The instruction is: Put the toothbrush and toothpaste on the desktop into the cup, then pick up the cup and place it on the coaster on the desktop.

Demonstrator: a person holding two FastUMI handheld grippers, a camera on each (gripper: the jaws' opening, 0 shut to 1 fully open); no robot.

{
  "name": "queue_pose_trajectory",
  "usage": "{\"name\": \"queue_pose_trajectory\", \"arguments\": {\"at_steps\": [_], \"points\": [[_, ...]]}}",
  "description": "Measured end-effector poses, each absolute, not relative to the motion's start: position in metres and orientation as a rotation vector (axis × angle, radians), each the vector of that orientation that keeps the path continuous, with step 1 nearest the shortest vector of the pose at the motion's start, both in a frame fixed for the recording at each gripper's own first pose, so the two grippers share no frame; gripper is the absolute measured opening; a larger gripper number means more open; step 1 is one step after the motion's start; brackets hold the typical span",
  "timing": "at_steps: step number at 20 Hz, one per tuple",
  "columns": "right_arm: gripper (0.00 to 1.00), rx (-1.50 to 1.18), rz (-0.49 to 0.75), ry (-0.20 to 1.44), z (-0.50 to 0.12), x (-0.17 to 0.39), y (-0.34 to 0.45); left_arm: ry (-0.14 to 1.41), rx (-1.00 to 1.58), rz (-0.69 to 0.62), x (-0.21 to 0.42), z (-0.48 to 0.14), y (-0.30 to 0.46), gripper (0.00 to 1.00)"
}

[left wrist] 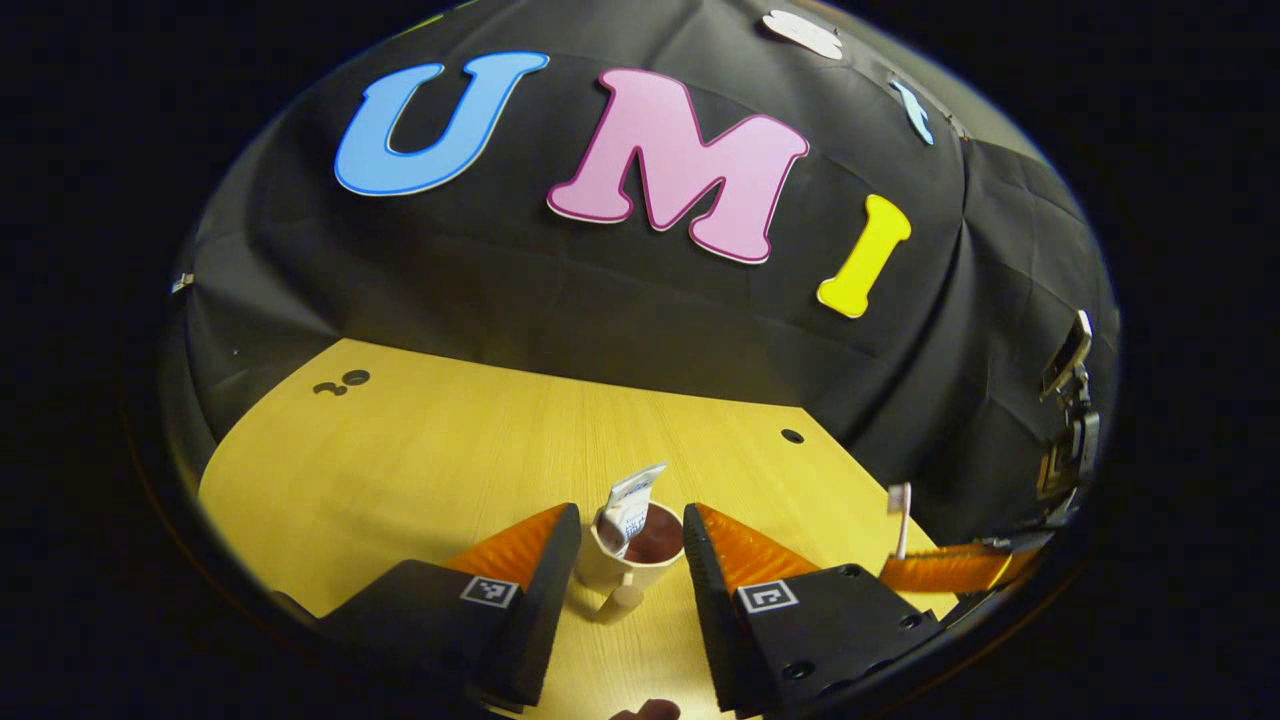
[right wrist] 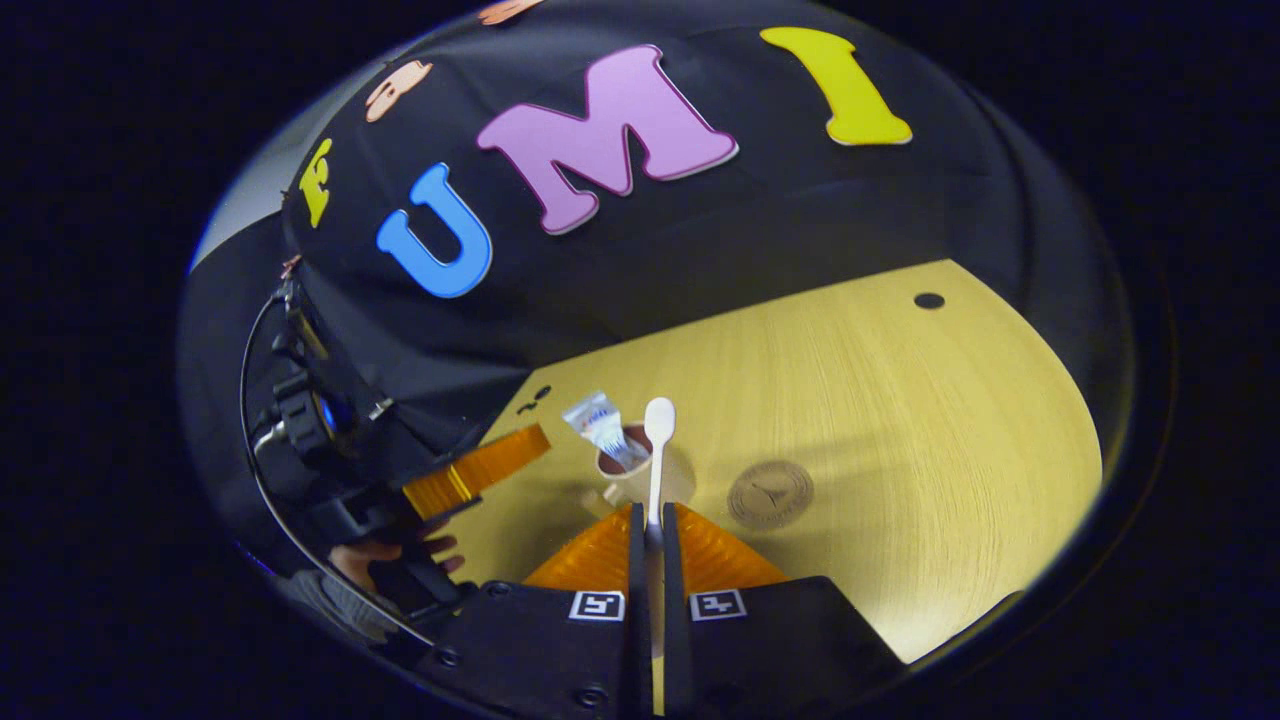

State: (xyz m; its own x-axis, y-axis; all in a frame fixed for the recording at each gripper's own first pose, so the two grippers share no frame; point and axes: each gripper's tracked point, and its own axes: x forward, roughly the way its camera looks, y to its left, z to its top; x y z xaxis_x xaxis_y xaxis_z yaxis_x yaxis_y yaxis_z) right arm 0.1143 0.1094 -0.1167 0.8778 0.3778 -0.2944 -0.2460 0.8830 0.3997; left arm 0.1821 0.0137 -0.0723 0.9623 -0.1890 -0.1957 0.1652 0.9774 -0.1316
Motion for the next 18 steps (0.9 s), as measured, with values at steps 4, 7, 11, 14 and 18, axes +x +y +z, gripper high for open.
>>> {"name": "queue_pose_trajectory", "arguments": {"at_steps": [4, 7, 11, 14, 18], "points": [[0.09, 0.340, 0.382, 0.230, -0.068, 0.153, 0.132, 0.229, -0.154, -0.183, 0.137, -0.071, 0.020, 0.65], [0.09, 0.348, 0.409, 0.157, -0.049, 0.185, 0.153, 0.252, -0.177, -0.175, 0.106, -0.077, 0.023, 0.65], [0.09, 0.354, 0.386, 0.119, -0.054, 0.229, 0.163, 0.283, -0.145, -0.151, 0.073, -0.089, 0.030, 0.65], [0.09, 0.342, 0.361, 0.122, -0.075, 0.256, 0.171, 0.303, -0.176, -0.151, 0.052, -0.102, 0.029, 0.65], [0.09, 0.319, 0.322, 0.134, -0.107, 0.278, 0.173, 0.328, -0.183, -0.113, 0.031, -0.116, 0.041, 0.65]]}}
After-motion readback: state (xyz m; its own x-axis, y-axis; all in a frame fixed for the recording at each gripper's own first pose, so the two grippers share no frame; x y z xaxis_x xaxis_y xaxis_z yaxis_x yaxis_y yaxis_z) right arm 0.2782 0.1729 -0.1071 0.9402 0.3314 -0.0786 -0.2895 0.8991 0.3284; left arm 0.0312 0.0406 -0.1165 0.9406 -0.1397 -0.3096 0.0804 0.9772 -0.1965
